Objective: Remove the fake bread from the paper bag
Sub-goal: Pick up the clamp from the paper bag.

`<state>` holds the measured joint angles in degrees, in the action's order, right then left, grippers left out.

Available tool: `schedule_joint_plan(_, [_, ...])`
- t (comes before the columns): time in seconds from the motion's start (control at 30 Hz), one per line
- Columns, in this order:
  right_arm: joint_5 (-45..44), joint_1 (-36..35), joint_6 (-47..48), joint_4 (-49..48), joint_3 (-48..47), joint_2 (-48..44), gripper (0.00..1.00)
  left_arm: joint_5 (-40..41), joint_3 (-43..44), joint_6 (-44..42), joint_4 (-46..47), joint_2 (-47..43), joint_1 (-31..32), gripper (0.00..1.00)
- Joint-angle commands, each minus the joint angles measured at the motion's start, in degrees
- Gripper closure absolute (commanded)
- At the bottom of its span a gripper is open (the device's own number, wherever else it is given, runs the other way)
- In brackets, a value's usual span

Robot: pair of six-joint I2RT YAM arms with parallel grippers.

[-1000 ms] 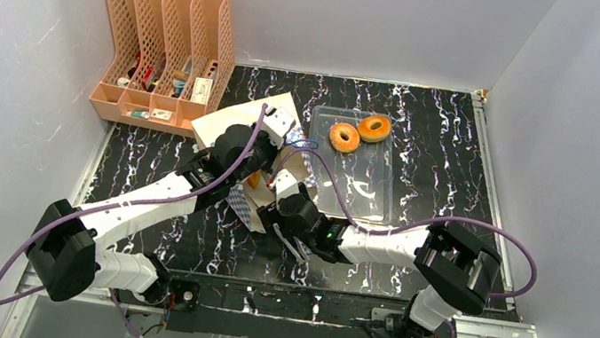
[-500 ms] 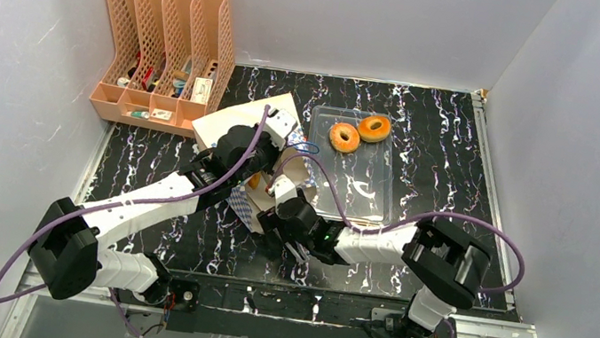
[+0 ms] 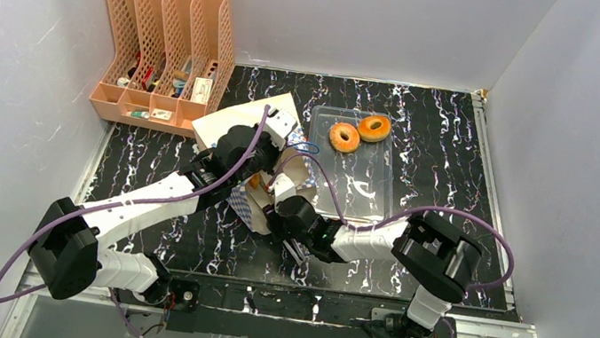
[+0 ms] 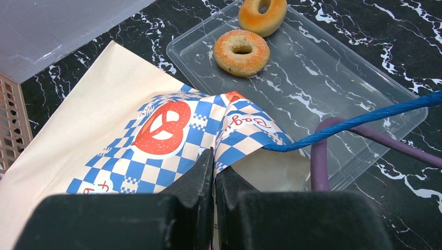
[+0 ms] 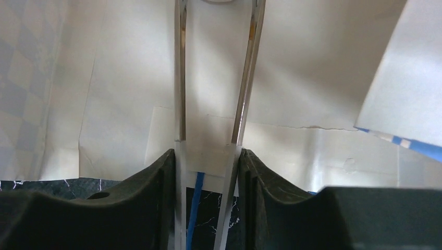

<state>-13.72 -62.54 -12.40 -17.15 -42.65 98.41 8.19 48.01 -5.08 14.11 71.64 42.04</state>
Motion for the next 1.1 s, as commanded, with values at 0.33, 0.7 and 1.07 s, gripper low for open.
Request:
schedule_joint_plan(0.33, [0.09,0.05,-3.85,2.35,-0.28,-4.16,0.89,3.02,1.88,0.47,-1.74,-0.61,0.3,1.0])
schedule_joint_plan(0.7, [0.03,-0.25,-7.23,9.02,1.58,-13.89,1.0,8.78,3.37,1.39,-2.28,-0.4,0.39,1.0])
schedule_joint_plan(1.07, [-3.53,-2.41,-9.75,17.25,2.09,-23.24,1.0,13.13,3.85,1.93,-2.91,-0.18,0.52,1.0])
